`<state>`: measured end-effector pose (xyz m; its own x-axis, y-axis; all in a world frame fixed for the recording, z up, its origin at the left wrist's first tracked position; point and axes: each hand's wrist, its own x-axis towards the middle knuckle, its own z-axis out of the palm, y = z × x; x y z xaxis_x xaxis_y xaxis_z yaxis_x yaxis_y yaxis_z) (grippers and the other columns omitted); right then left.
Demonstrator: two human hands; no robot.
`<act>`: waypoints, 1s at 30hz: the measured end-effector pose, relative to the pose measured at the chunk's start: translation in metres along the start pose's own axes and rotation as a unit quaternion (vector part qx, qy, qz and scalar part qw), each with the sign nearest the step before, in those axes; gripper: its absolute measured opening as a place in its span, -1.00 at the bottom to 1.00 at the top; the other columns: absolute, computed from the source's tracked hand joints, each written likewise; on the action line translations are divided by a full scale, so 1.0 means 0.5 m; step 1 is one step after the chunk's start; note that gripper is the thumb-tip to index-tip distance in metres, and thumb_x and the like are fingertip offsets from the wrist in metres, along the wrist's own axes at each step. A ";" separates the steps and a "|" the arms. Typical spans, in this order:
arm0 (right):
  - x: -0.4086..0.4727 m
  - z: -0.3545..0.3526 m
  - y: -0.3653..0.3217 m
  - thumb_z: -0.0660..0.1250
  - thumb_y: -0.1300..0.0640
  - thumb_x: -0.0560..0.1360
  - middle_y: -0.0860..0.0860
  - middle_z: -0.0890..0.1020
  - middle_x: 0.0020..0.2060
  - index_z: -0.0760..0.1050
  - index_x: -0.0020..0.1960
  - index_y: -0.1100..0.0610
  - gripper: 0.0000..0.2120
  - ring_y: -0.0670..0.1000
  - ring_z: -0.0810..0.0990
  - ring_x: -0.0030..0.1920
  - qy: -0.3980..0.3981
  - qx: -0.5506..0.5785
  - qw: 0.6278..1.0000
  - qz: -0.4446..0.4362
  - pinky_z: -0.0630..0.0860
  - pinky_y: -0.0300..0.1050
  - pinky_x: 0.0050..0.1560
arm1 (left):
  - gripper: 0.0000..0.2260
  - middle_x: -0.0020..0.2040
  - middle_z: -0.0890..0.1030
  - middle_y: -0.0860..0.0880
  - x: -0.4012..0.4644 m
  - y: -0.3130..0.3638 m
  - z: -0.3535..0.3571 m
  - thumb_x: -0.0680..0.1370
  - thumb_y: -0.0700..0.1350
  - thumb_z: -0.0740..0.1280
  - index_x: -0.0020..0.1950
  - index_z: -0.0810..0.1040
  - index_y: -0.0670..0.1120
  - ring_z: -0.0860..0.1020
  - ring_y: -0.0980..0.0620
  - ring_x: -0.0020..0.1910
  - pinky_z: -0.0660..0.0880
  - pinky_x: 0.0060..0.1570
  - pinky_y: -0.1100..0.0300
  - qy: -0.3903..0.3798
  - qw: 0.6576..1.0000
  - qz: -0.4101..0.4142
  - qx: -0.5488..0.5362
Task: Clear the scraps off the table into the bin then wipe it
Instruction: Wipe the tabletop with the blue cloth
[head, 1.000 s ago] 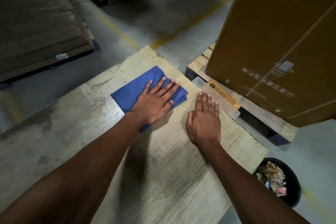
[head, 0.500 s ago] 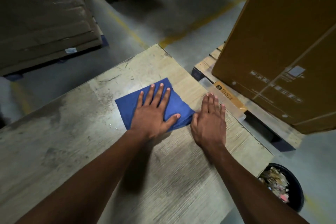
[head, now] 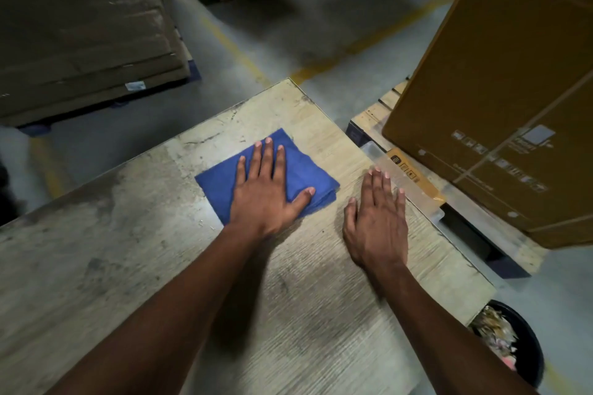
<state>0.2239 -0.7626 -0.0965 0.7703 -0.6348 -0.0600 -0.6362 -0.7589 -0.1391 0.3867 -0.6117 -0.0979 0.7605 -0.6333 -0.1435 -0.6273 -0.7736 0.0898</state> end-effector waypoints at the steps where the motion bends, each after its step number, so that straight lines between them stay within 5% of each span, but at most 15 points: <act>1: 0.000 0.000 -0.001 -0.23 -0.16 0.68 0.13 0.03 0.75 -0.03 0.76 0.18 -0.27 0.09 -0.03 0.75 -0.001 0.000 1.000 -0.001 -0.04 0.17 0.73 | -0.05 0.77 -0.23 -0.13 -0.013 -0.007 0.000 0.59 0.56 -0.19 0.77 -0.22 -0.07 -0.24 -0.11 0.75 -0.18 0.70 -0.20 -0.002 1.000 0.000 -0.001; 10: 0.002 0.012 0.008 -0.15 -0.17 0.74 0.11 -0.02 0.76 -0.11 0.76 0.15 -0.31 0.07 -0.10 0.75 -0.008 -0.013 1.000 -0.007 -0.14 0.13 0.73 | -0.01 0.78 -0.13 -0.18 0.192 -0.084 -0.042 0.57 0.57 -0.19 0.77 -0.15 -0.11 -0.18 -0.16 0.76 -0.17 0.69 -0.24 0.015 0.990 -0.138 -0.032; 18: 0.001 0.010 0.005 -0.22 -0.20 0.69 0.10 -0.02 0.75 -0.10 0.76 0.14 -0.27 0.08 -0.09 0.75 -0.007 -0.006 1.000 -0.004 -0.09 0.15 0.74 | 0.00 0.77 -0.20 -0.15 0.038 -0.032 -0.004 0.56 0.58 -0.24 0.77 -0.22 -0.09 -0.24 -0.14 0.75 -0.23 0.69 -0.23 0.006 0.992 -0.121 -0.031; 25: 0.001 0.010 0.006 -0.25 -0.21 0.69 0.09 -0.07 0.76 -0.17 0.76 0.13 -0.27 0.06 -0.14 0.75 -0.009 -0.010 1.000 -0.008 -0.14 0.13 0.74 | 0.00 0.77 -0.10 -0.21 0.196 -0.095 -0.045 0.58 0.56 -0.14 0.77 -0.11 -0.15 -0.17 -0.22 0.75 -0.19 0.67 -0.31 0.027 0.972 -0.221 -0.073; 30: 0.003 0.009 0.009 -0.26 -0.21 0.68 0.10 -0.05 0.75 -0.14 0.76 0.14 -0.26 0.08 -0.11 0.75 -0.010 -0.013 1.000 -0.012 -0.11 0.15 0.74 | -0.01 0.77 -0.16 -0.19 0.142 -0.073 -0.023 0.58 0.56 -0.19 0.77 -0.15 -0.13 -0.21 -0.20 0.75 -0.19 0.68 -0.27 0.034 0.979 -0.193 -0.061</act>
<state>0.2224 -0.7663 -0.1018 0.7854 -0.6143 -0.0766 -0.6189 -0.7770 -0.1150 0.4656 -0.6284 -0.0998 0.9485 -0.2911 -0.1249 -0.2705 -0.9495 0.1588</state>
